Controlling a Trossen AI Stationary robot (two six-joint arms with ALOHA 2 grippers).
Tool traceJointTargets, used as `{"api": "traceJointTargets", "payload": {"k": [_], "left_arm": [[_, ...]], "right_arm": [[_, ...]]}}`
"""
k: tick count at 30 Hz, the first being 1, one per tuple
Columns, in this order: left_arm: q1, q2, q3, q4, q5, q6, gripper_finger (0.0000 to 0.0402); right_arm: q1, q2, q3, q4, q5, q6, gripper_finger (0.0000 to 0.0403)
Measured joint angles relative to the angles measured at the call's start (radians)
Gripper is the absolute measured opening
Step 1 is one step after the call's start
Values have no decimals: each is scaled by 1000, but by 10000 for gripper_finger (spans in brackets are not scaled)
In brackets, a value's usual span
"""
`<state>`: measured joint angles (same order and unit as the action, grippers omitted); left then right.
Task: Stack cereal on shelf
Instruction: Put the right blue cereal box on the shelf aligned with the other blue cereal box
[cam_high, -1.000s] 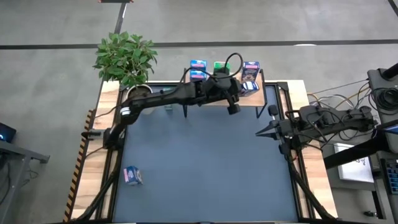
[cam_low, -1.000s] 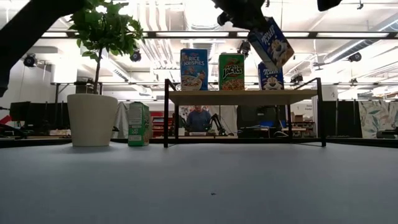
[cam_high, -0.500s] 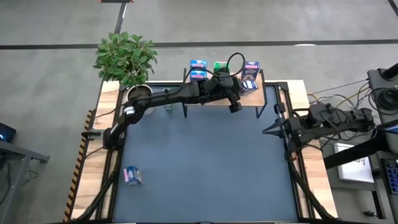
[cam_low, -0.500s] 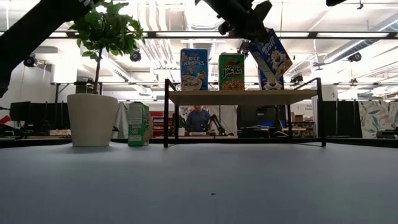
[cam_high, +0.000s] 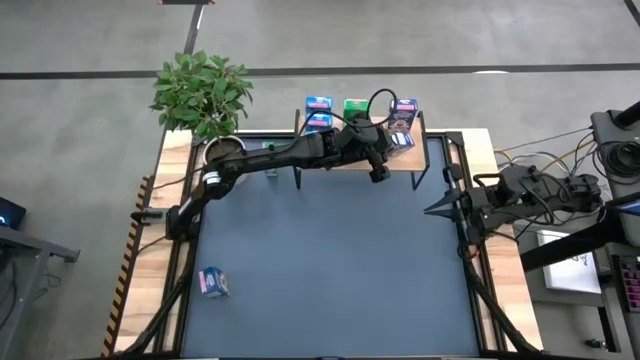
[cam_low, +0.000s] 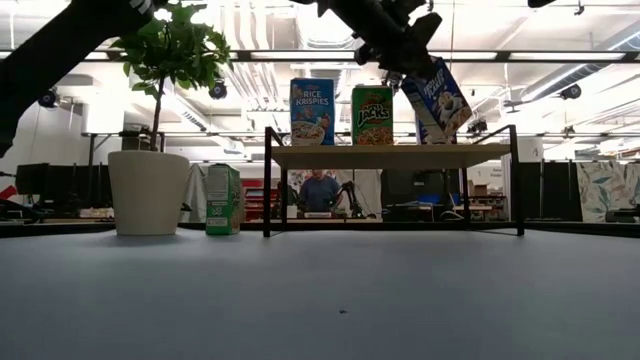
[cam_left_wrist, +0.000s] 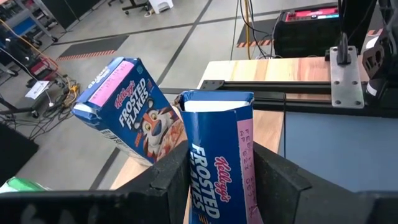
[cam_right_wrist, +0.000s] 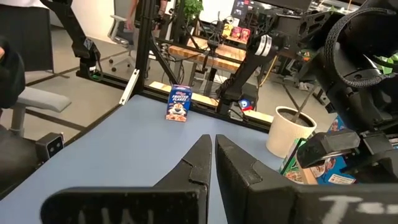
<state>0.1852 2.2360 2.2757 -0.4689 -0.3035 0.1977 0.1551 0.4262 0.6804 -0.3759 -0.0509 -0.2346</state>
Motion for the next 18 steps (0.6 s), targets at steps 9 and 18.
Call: {"api": "traceJointTargets", "payload": {"k": [9,18], "left_arm": [[0,0,-11,14,0,-16,163],[5,28,-12,64,16,-4,173]], "right_arm": [[0,0,0,0,0,0,13],[0,0,0,0,1,0,13]]}}
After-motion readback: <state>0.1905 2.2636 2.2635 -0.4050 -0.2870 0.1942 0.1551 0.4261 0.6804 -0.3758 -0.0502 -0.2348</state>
